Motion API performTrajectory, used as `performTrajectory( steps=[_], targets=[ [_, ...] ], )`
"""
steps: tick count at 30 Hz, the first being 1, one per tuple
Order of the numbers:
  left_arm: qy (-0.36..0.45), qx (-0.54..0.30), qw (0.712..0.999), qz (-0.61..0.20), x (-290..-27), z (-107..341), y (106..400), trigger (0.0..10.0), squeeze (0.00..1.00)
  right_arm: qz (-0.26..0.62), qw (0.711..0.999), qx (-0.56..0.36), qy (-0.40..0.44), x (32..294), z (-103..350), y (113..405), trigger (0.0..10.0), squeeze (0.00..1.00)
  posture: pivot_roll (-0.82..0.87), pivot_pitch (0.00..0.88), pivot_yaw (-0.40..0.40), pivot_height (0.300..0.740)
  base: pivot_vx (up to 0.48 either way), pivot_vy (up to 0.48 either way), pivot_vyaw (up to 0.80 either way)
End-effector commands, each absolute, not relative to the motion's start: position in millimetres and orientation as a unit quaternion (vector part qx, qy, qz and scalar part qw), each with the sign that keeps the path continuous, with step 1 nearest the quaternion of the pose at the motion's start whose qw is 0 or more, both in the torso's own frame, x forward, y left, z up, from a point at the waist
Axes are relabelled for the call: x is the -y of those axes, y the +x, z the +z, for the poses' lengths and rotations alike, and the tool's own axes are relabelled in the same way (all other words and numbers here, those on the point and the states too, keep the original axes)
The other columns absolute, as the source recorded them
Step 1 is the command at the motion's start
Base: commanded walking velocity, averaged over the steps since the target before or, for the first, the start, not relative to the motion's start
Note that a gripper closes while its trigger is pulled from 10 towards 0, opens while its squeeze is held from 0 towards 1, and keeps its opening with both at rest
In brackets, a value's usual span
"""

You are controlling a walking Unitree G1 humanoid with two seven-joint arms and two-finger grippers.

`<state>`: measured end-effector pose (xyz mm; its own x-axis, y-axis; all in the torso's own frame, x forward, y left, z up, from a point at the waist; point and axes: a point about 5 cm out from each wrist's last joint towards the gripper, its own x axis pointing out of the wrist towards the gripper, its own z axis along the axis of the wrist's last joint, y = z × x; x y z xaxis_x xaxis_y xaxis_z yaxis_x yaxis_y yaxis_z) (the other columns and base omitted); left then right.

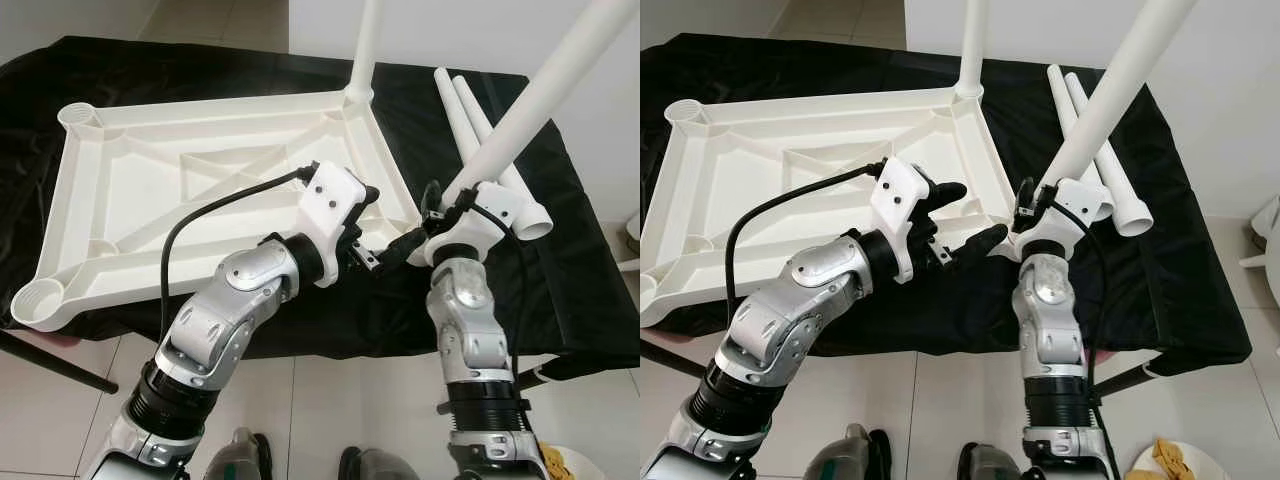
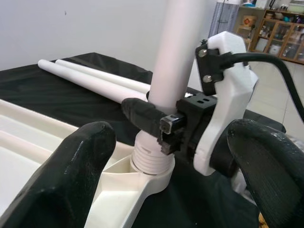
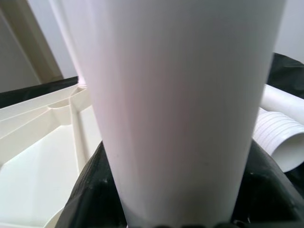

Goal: Building children table

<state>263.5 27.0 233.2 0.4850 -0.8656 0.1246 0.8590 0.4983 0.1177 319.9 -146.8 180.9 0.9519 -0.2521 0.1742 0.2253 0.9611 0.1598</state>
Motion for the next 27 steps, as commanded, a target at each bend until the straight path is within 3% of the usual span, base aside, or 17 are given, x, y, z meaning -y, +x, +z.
performTrajectory(
  steps=[1, 8, 19, 27],
  targets=[
    [0.022, 0.093, 0.859, -0.503, -26, 237, 262, 10.0, 0.00, -0.151, 0.986, 0.023, 0.061, 152, 151, 319, 10.0, 0.00, 0.03, 0.128, 0.004, 0.740, 0.000, 0.000, 0.00],
    [0.020, 0.094, 0.861, -0.499, -26, 237, 263, 10.0, 0.00, -0.147, 0.988, 0.008, 0.048, 151, 152, 323, 10.0, 0.00, 0.03, 0.131, -0.004, 0.740, 0.000, 0.000, 0.00],
    [0.016, 0.096, 0.862, -0.497, -25, 238, 263, 10.0, 0.00, -0.137, 0.989, -0.041, -0.047, 161, 139, 329, 10.0, 0.00, 0.02, 0.136, -0.006, 0.740, 0.000, 0.000, 0.00],
    [0.015, 0.096, 0.862, -0.497, -25, 238, 262, 10.0, 0.00, -0.147, 0.986, -0.080, -0.012, 166, 127, 327, 10.0, 0.00, 0.03, 0.138, -0.004, 0.740, 0.000, 0.000, 0.00]
  ],
)
